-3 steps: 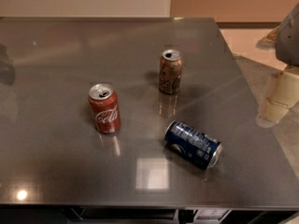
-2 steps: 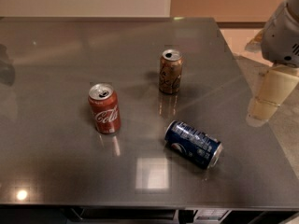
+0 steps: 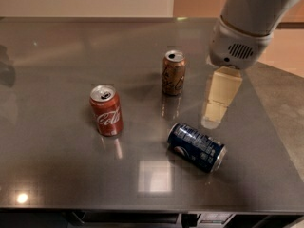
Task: Place pepsi can upright
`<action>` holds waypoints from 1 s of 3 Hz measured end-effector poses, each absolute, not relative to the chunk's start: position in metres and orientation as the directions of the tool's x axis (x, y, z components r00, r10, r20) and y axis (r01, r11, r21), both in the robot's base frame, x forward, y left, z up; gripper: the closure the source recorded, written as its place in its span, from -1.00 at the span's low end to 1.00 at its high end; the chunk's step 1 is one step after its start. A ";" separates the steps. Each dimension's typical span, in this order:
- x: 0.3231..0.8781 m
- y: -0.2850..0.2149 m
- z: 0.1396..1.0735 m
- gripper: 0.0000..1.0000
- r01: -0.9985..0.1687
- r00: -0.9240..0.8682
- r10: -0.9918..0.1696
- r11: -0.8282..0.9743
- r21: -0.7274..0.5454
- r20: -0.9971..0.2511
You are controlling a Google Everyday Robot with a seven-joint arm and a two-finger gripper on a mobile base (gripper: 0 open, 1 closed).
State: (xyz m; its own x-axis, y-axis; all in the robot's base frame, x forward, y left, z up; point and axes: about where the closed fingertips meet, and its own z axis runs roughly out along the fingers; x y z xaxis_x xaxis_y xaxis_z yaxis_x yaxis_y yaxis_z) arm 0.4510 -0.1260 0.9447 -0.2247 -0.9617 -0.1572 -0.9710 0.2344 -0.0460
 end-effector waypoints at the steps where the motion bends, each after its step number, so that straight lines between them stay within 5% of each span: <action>1: 0.447 -0.098 0.931 -1.00 -0.952 -0.303 -0.943 0.306 -0.006 -0.137; 2: 0.439 -0.079 0.919 -1.00 -0.926 -0.377 -0.920 0.378 0.014 -0.108; 3: 0.399 -0.081 0.875 -1.00 -0.831 -0.556 -0.828 0.551 -0.077 0.073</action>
Offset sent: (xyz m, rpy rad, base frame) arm -0.0445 0.0404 -0.0531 -0.1824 0.1313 -0.3250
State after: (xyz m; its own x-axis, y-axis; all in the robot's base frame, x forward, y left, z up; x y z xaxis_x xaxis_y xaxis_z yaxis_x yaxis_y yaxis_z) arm 0.3992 -0.0807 0.8749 -0.5563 -0.8278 0.0729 -0.8306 0.5514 -0.0774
